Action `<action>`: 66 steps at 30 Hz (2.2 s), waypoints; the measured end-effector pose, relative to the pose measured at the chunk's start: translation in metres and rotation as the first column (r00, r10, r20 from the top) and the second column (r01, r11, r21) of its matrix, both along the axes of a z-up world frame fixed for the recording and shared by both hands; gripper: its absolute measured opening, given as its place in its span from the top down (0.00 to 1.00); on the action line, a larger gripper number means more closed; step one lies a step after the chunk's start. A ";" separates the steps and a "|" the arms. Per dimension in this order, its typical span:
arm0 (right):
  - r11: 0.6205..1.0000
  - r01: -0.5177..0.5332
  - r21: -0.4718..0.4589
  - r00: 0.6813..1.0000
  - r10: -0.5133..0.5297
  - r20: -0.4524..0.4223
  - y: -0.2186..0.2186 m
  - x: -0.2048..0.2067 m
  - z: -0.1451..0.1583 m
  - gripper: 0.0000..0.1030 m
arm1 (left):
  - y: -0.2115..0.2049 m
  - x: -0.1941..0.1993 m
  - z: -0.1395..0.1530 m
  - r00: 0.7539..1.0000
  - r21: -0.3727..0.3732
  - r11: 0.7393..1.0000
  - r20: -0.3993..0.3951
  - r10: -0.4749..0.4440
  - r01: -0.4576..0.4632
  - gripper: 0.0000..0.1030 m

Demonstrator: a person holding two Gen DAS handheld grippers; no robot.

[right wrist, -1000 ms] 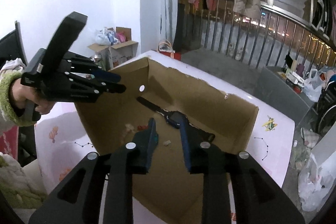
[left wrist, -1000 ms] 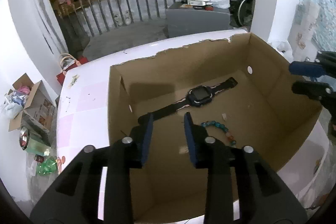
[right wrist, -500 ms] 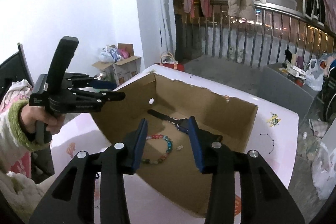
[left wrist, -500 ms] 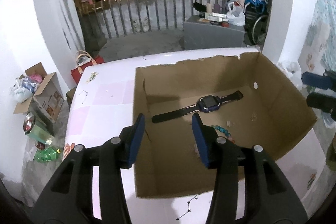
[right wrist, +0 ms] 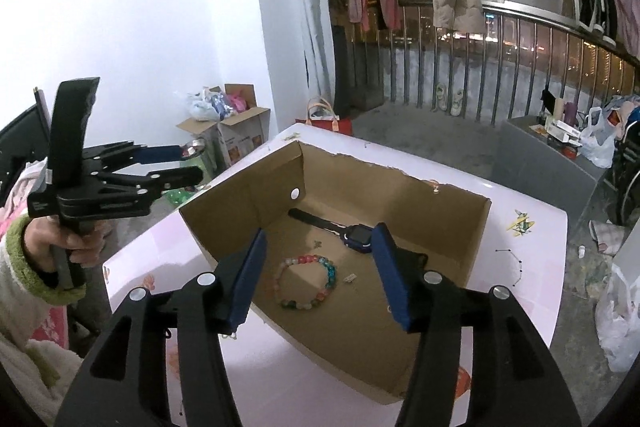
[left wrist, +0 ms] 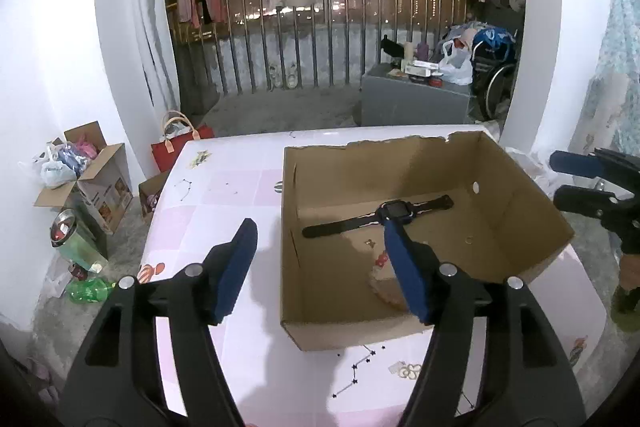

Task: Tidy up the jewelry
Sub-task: 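Withdraw both open grippers from the box back over the table, then move the left gripper to the small gold ring while the right approaches the gold charm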

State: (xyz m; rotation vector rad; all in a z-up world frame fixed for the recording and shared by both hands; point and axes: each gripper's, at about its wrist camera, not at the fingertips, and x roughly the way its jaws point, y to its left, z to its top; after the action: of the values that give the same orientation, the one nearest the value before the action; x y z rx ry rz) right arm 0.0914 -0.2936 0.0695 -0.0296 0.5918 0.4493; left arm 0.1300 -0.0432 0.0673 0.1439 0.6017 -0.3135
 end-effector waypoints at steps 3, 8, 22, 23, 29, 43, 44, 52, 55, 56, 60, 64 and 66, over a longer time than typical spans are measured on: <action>1.000 0.010 0.004 1.000 -0.010 -0.001 0.003 -0.007 0.002 0.47 | 0.004 -0.010 0.002 1.000 0.002 1.000 0.011 -0.015 0.015 0.37; 0.999 0.039 -0.012 0.999 -0.039 0.024 0.012 -0.025 0.002 0.47 | 0.012 -0.031 0.001 0.998 -0.003 0.998 0.015 -0.063 0.063 0.36; 0.993 0.115 -0.029 0.993 -0.115 0.006 0.055 -0.089 -0.017 0.47 | 0.076 -0.090 -0.028 0.993 0.015 0.993 0.029 -0.115 0.115 0.35; 0.993 0.114 -0.023 0.993 -0.115 -0.005 0.055 -0.092 -0.019 0.47 | 0.081 -0.093 -0.032 0.992 0.009 0.993 0.026 -0.120 0.120 0.35; 0.993 0.111 -0.044 0.990 -0.115 -0.081 0.061 -0.100 -0.042 0.47 | 0.096 -0.105 -0.062 0.988 -0.012 0.988 -0.004 -0.154 0.154 0.35; 0.999 -0.034 -0.011 0.992 0.032 -0.119 0.089 -0.095 -0.084 0.72 | 0.053 -0.096 -0.108 0.923 -0.060 0.925 -0.059 -0.379 0.376 0.42; 0.999 -0.044 -0.020 0.992 0.041 -0.120 0.091 -0.093 -0.086 0.72 | 0.049 -0.093 -0.110 0.918 -0.057 0.920 -0.059 -0.392 0.389 0.44; 0.987 -0.140 -0.077 0.979 0.127 -0.159 0.099 -0.068 -0.103 0.77 | 0.022 -0.068 -0.127 0.852 0.036 0.853 -0.079 -0.517 0.521 0.58; 0.981 -0.172 -0.093 0.973 0.154 -0.172 0.100 -0.061 -0.110 0.80 | 0.010 -0.062 -0.132 0.829 0.072 0.827 -0.094 -0.551 0.558 0.59; 0.979 -0.182 -0.095 0.970 0.163 -0.179 0.100 -0.058 -0.112 0.82 | 0.006 -0.060 -0.133 0.819 0.082 0.816 -0.100 -0.565 0.572 0.60; 0.972 -0.211 -0.107 0.960 0.185 -0.212 0.103 -0.046 -0.120 0.85 | -0.006 -0.047 -0.144 0.805 0.122 0.797 -0.134 -0.577 0.592 0.70; 0.968 -0.224 -0.115 0.952 0.192 -0.239 0.105 -0.037 -0.126 0.86 | -0.008 -0.040 -0.150 0.801 0.132 0.791 -0.158 -0.578 0.597 0.76; 0.966 -0.230 -0.117 0.949 0.196 -0.248 0.106 -0.034 -0.128 0.86 | -0.009 -0.037 -0.152 0.799 0.131 0.790 -0.159 -0.579 0.599 0.77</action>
State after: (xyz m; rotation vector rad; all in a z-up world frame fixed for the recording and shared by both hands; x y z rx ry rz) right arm 0.0578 -0.1880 -0.0583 -0.1825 0.8585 0.6255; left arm 0.0928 -0.0517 -0.0843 0.4955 0.6864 -0.8875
